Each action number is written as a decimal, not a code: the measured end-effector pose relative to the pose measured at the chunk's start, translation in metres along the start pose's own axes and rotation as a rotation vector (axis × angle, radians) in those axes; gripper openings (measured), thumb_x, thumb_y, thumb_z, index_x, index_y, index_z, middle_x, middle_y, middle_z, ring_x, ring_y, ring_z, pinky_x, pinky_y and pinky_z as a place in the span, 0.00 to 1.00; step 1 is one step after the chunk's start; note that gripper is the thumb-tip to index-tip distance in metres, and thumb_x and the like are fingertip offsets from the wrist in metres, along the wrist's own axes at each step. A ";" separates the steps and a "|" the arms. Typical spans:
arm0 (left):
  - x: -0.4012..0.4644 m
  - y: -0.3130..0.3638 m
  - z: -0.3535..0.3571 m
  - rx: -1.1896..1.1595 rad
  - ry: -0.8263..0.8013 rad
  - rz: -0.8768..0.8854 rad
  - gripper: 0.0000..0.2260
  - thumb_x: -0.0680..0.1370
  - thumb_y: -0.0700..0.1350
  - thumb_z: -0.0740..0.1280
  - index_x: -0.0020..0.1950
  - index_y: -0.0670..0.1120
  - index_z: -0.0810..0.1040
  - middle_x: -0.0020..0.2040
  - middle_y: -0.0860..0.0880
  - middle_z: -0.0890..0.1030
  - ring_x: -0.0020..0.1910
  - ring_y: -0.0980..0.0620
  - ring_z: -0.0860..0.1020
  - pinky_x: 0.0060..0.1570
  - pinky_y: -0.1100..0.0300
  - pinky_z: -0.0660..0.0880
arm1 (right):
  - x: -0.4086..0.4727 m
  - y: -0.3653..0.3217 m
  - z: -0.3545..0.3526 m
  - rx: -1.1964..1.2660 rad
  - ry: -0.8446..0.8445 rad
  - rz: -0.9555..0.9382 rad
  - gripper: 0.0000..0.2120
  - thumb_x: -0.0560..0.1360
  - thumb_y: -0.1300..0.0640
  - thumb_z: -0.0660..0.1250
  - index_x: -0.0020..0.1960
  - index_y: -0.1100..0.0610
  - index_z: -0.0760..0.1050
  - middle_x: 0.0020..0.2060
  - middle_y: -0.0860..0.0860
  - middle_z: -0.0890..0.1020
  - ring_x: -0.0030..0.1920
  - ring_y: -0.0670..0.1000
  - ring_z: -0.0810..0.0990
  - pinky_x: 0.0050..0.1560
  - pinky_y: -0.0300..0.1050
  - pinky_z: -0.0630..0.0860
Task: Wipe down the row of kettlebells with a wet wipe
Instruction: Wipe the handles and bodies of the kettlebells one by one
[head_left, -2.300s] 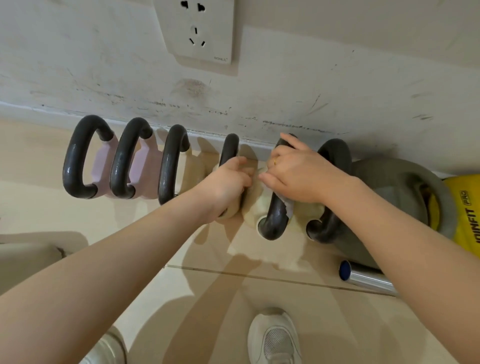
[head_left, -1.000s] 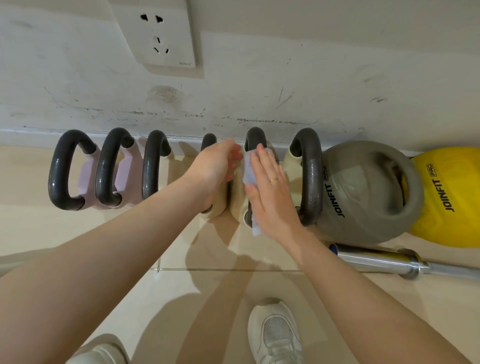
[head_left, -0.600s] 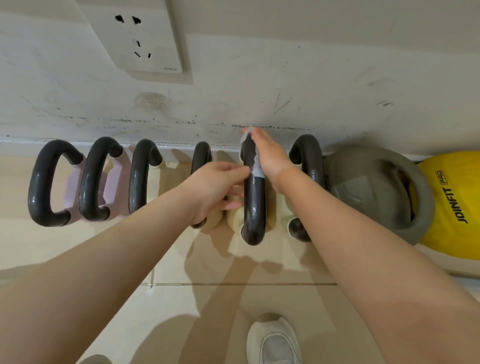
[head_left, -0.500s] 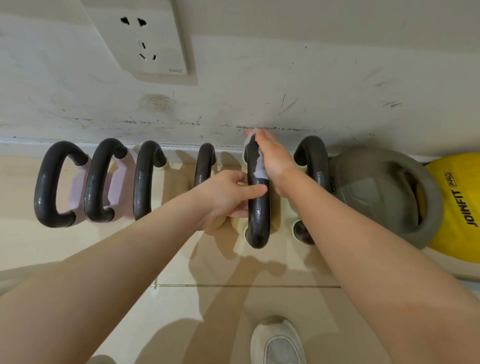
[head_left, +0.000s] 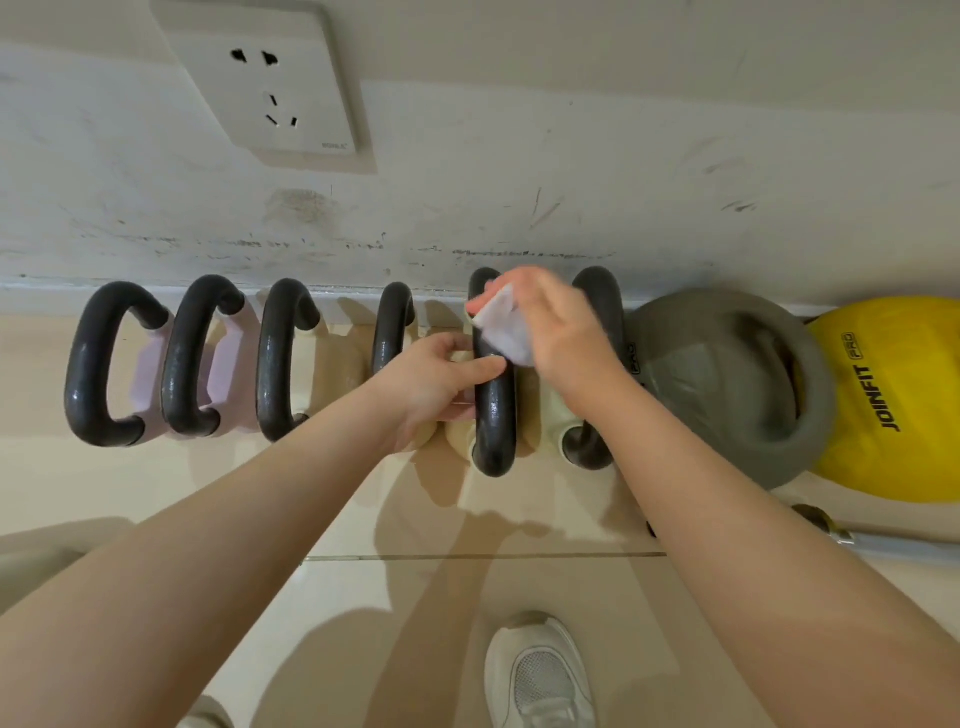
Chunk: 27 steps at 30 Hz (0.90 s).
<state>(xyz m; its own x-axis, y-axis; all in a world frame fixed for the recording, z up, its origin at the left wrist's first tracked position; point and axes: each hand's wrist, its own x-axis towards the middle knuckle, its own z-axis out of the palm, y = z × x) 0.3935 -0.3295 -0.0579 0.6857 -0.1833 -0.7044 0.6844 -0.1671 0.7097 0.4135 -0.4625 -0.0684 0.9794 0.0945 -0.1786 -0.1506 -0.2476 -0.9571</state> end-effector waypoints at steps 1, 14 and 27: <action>-0.002 -0.001 0.002 0.050 0.059 0.015 0.25 0.75 0.46 0.68 0.70 0.45 0.66 0.56 0.46 0.79 0.50 0.52 0.79 0.48 0.62 0.78 | -0.003 -0.007 -0.010 0.043 0.125 0.009 0.13 0.79 0.50 0.53 0.45 0.50 0.75 0.47 0.54 0.81 0.51 0.53 0.79 0.58 0.52 0.75; -0.001 0.029 0.098 0.538 0.088 0.291 0.16 0.80 0.48 0.59 0.66 0.45 0.67 0.52 0.47 0.79 0.48 0.51 0.78 0.43 0.62 0.72 | -0.012 0.001 -0.083 0.009 0.607 0.209 0.19 0.81 0.52 0.52 0.68 0.60 0.66 0.60 0.53 0.75 0.61 0.51 0.72 0.59 0.40 0.66; 0.023 0.030 0.087 0.144 -0.045 0.019 0.12 0.79 0.48 0.62 0.57 0.42 0.75 0.42 0.49 0.80 0.37 0.55 0.78 0.32 0.67 0.74 | -0.020 0.033 -0.055 0.313 0.129 0.411 0.26 0.78 0.38 0.49 0.74 0.44 0.56 0.73 0.47 0.64 0.71 0.49 0.65 0.72 0.53 0.61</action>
<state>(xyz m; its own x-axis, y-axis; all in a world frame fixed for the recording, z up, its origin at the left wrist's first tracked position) 0.4088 -0.4230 -0.0518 0.6839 -0.2307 -0.6922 0.6268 -0.2998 0.7192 0.3967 -0.5255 -0.0840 0.8367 -0.0737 -0.5426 -0.5392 0.0621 -0.8399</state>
